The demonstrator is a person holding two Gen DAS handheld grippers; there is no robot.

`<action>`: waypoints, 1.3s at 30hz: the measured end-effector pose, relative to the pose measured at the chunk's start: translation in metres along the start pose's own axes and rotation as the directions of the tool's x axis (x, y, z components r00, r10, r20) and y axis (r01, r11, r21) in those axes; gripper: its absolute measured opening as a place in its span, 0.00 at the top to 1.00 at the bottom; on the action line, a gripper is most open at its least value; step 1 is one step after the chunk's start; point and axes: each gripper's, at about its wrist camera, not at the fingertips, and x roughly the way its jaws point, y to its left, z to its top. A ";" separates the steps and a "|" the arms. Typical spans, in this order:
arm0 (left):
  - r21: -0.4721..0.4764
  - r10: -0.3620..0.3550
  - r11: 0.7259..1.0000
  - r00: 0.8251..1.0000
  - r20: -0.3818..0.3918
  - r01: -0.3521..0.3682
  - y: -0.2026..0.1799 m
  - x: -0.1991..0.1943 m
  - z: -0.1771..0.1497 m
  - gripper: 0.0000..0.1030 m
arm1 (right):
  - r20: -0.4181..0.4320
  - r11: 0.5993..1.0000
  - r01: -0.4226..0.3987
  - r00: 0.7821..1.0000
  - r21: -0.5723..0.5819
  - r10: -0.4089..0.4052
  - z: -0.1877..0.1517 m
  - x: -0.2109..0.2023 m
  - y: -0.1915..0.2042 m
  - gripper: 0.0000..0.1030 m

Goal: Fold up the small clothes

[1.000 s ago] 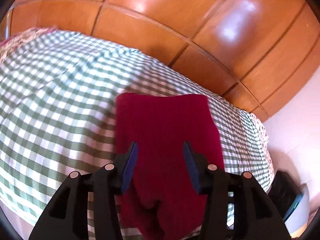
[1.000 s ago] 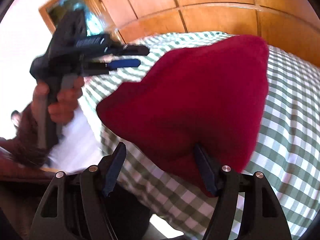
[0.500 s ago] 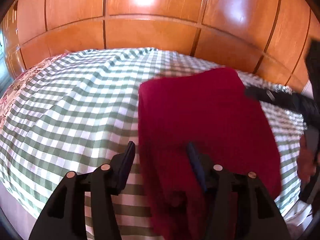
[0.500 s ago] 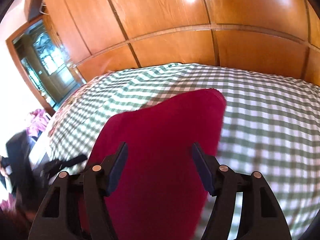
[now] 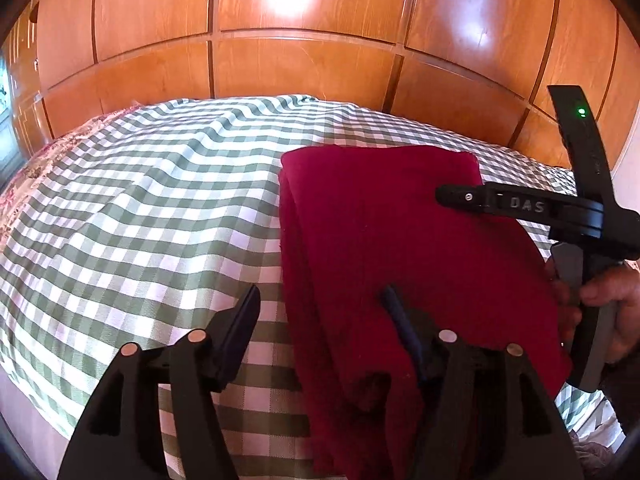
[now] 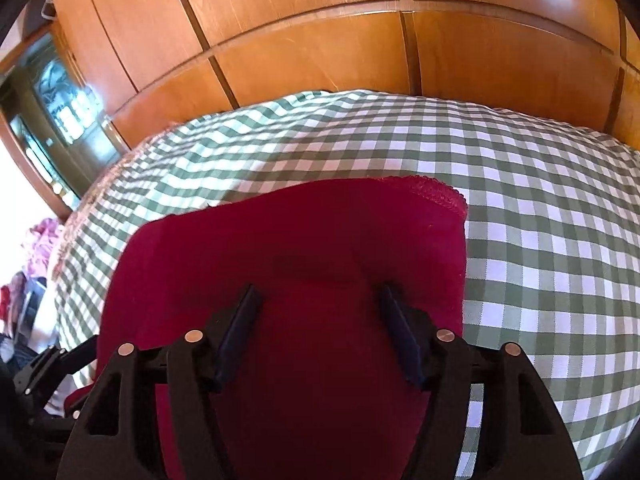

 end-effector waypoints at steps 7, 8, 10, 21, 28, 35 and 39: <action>-0.003 0.007 1.000 1.000 -0.001 -0.007 0.001 -0.004 -0.002 0.29 | 0.067 0.994 -0.052 0.997 0.095 0.046 -0.003 -0.030 -0.016 0.13; -0.004 0.006 1.000 1.000 -0.002 -0.006 0.002 -0.004 -0.003 0.29 | 0.070 0.990 -0.068 0.996 0.120 0.060 -0.006 -0.033 -0.023 0.13; -0.006 0.003 1.000 1.000 -0.003 -0.003 0.003 -0.004 -0.004 0.27 | 0.069 0.983 -0.100 0.994 0.152 0.090 -0.012 -0.039 -0.032 0.13; -0.107 -0.138 0.985 0.990 -0.036 0.134 0.027 0.009 -0.008 0.19 | -0.016 0.927 -0.302 0.950 0.224 0.313 -0.059 -0.043 -0.051 0.13; -0.162 -0.206 0.967 0.977 -0.052 0.195 0.035 0.018 -0.013 0.15 | -0.031 0.945 -0.255 0.963 0.205 0.267 -0.060 -0.043 -0.042 0.13; -0.189 -0.268 0.949 0.961 -0.064 0.252 0.041 0.023 -0.014 0.14 | -0.046 0.952 -0.255 0.963 0.167 0.266 -0.058 -0.033 -0.020 0.11; -0.199 -0.308 0.936 0.949 -0.066 0.290 0.045 0.025 -0.015 0.15 | -0.050 0.946 -0.278 0.956 0.166 0.289 -0.058 -0.028 -0.016 0.11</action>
